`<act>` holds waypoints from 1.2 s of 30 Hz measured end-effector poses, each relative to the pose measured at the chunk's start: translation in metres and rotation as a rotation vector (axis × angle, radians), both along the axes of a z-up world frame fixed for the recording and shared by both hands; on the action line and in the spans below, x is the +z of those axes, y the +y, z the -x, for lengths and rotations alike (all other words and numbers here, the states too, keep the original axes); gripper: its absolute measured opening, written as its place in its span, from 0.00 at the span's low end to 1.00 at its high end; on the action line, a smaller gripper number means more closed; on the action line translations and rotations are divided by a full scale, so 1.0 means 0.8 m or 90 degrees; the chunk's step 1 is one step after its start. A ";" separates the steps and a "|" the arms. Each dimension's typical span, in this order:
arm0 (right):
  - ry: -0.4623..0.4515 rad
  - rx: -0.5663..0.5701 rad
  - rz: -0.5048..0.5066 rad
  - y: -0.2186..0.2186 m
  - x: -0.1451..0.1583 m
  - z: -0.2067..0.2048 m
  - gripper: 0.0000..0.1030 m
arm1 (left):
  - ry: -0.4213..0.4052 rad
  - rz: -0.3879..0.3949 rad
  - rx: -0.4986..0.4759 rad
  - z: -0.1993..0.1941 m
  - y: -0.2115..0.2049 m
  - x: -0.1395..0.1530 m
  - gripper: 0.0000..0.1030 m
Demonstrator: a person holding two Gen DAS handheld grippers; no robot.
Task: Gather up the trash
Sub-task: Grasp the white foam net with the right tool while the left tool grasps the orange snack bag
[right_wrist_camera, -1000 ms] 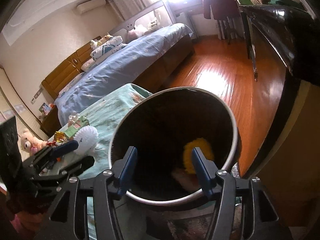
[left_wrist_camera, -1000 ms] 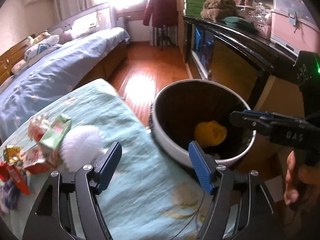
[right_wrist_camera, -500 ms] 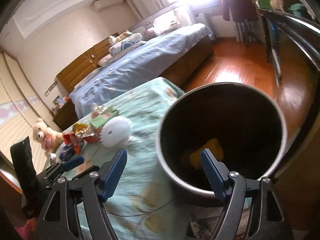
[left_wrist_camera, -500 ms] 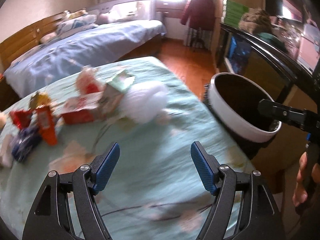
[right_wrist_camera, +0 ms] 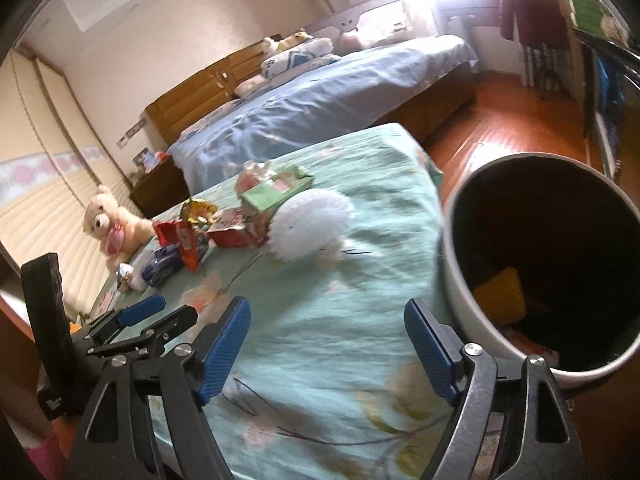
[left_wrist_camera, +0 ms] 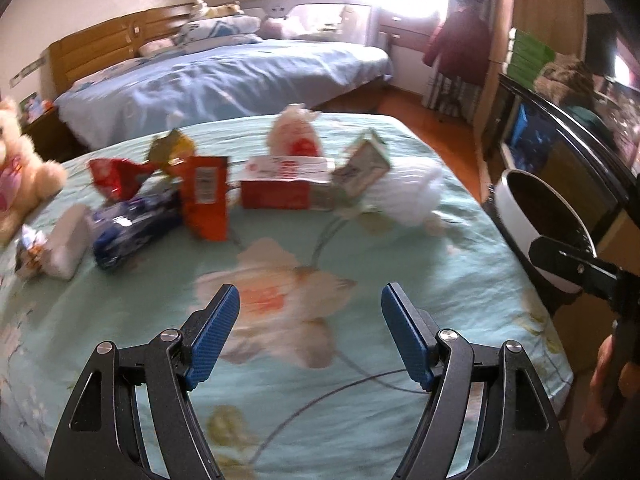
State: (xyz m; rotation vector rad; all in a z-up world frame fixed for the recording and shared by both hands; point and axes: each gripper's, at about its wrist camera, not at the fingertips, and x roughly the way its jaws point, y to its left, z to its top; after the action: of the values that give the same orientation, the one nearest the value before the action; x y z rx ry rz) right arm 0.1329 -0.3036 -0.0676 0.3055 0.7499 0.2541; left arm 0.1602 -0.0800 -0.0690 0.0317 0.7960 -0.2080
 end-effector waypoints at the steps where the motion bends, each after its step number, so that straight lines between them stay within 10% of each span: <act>1: 0.000 0.007 0.002 0.007 -0.001 -0.004 0.80 | 0.001 0.001 0.009 -0.001 0.007 -0.001 0.73; 26: 0.033 0.024 0.036 0.050 -0.035 -0.120 0.81 | 0.015 -0.020 0.113 -0.120 0.066 -0.018 0.76; 28: 0.032 0.024 0.038 0.051 -0.036 -0.123 0.79 | 0.018 -0.025 0.109 -0.124 0.065 -0.021 0.65; 31: 0.032 0.025 0.035 0.051 -0.038 -0.124 0.50 | 0.044 -0.016 0.092 -0.130 0.065 -0.031 0.32; 36: 0.022 0.021 0.039 0.047 -0.035 -0.116 0.27 | 0.034 -0.002 0.083 -0.119 0.067 -0.026 0.27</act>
State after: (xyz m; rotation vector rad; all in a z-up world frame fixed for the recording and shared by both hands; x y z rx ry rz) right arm 0.2256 -0.2660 -0.0956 0.2396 0.7967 0.2571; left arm 0.2554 -0.0267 -0.0898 -0.0222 0.8491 -0.0843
